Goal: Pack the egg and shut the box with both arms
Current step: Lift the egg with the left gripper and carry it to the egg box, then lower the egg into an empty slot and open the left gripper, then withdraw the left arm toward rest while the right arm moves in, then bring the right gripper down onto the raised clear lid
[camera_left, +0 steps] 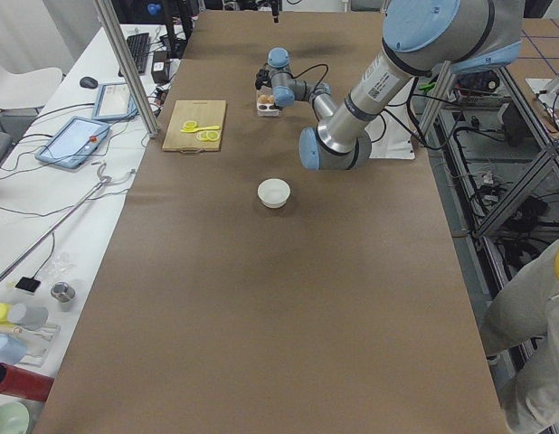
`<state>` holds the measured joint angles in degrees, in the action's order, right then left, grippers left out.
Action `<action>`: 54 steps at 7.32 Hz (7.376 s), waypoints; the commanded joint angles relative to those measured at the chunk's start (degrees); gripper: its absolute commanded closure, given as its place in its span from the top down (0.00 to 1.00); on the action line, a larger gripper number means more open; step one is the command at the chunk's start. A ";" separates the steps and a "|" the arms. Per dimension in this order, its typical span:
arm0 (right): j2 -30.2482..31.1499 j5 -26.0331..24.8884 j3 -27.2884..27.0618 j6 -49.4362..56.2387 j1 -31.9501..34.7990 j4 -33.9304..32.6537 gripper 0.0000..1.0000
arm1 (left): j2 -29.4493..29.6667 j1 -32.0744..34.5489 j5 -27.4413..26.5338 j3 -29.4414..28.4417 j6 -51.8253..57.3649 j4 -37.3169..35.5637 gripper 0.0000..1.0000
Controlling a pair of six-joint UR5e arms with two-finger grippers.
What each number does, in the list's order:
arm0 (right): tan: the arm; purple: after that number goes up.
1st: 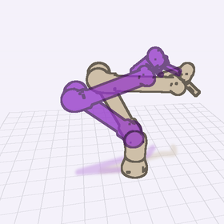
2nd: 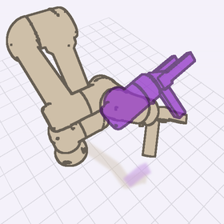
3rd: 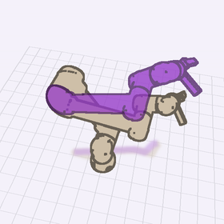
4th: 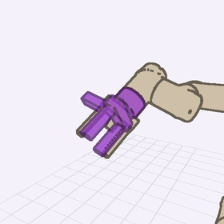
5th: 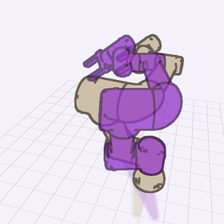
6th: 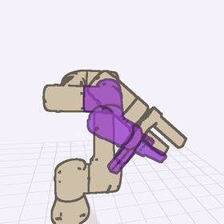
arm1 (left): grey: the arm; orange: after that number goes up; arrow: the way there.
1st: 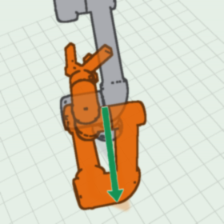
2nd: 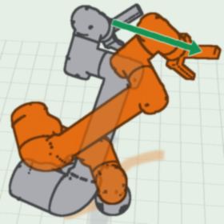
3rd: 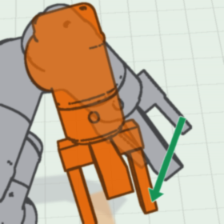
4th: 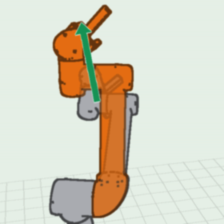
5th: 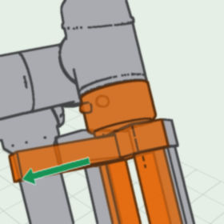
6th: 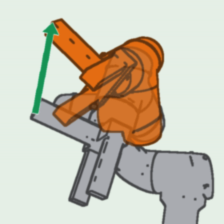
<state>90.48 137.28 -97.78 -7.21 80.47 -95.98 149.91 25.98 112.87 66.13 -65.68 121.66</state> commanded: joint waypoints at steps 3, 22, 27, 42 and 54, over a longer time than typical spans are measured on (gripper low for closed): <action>0.22 0.00 0.84 0.09 -0.05 0.00 1.00 | 2.31 -1.20 -3.27 -1.96 -0.41 0.06 0.19; 0.31 0.09 1.54 0.09 -0.05 0.09 1.00 | 2.58 0.30 -10.21 -5.22 -3.84 2.97 0.97; 0.39 0.09 1.54 0.00 -0.05 0.00 1.00 | -6.26 3.44 -2.19 8.43 -3.49 -3.58 0.97; -14.17 16.26 1.81 -10.69 -17.95 0.09 0.11 | -59.03 40.01 15.19 43.22 58.11 -29.56 0.97; -34.31 20.12 18.84 -16.61 -23.43 0.35 0.00 | -69.58 43.27 15.27 36.79 64.72 -14.44 0.97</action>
<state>57.80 156.52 -80.84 -23.89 57.07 -95.83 80.55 69.17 128.14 102.91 -0.97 106.85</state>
